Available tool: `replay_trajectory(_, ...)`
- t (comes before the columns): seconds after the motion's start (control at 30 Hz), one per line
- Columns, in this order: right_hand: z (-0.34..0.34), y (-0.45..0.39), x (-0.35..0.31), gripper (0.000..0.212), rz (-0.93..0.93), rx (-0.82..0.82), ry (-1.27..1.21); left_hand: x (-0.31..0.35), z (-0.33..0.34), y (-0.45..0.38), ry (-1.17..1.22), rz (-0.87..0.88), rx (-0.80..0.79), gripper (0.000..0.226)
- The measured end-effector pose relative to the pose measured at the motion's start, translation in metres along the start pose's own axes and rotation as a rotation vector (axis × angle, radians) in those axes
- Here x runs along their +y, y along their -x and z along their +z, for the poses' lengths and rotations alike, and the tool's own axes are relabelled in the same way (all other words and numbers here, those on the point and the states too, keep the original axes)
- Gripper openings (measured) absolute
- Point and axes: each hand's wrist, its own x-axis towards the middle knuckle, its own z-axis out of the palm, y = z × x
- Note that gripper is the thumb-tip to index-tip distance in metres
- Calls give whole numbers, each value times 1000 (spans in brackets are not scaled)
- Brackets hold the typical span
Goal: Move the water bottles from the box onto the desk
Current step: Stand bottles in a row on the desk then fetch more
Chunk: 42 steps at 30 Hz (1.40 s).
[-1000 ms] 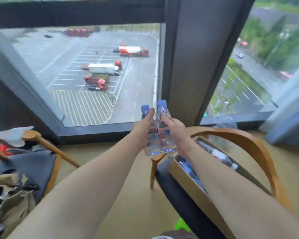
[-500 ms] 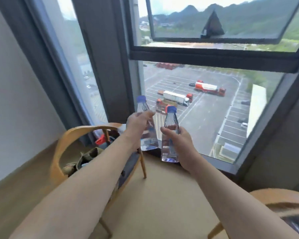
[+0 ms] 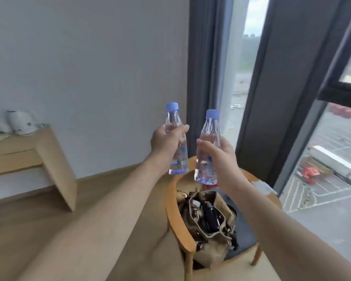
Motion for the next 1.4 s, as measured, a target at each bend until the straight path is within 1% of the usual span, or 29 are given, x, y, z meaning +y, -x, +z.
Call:
replay_trajectory(0.1,62,-50,13,31,31,-126,-29,13,-53,-43,3,3,135,33)
replay_trajectory(0.23,147,-104,29,41,81,-288,-55,29,-123,-88,-50,18,307,38)
replay_trajectory(0.37,232,-136,49,35,156,-466,-102,36,-196,-113,-82,30,498,41)
replay_trajectory(0.4,253,-140,55,35,167,-507,-107,37,-216,-118,-87,31,542,39)
replay_trajectory(0.5,313,-147,74,35,190,-610,-124,39,-274,-130,-97,46,651,23)
replay_trajectory(0.6,371,-149,92,32,201,-703,-136,37,-332,-139,-106,59,736,20)
replay_trajectory(0.7,430,-150,112,31,200,-763,-122,33,-391,-148,-92,74,794,22)
replay_trajectory(0.83,521,-147,136,41,200,-806,-110,33,-475,-166,-68,81,836,29)
replay_trajectory(0.87,545,-145,140,41,198,-814,-112,35,-496,-171,-72,88,846,30)
replay_trajectory(1.07,689,-141,162,25,181,-882,-123,58,-629,-204,-75,112,895,40)
replay_trajectory(1.23,794,-137,182,37,207,-906,-125,69,-726,-226,-65,114,922,41)
replay_trajectory(1.3,829,-136,191,35,228,-913,-126,69,-760,-234,-53,105,935,41)
replay_trajectory(1.4,880,-140,210,33,248,-949,-124,64,-810,-248,-40,93,959,33)
